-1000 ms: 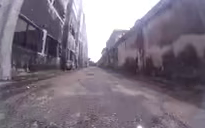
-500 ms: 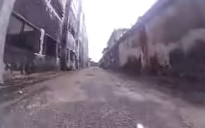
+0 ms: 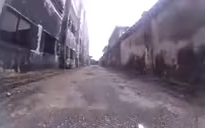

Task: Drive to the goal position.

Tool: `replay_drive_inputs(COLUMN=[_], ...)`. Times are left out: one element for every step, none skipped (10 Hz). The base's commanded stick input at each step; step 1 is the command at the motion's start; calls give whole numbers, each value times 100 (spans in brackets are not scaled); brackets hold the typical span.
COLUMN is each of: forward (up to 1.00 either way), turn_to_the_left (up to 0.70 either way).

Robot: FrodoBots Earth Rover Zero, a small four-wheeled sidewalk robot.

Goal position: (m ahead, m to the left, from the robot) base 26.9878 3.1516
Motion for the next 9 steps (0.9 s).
replay_drive_inputs(forward=[70, 70, 70, 70, 70, 70, 70, 70, 70], turn_to_the_left=[0, 0, 0, 0, 0, 0, 0, 0, 0])
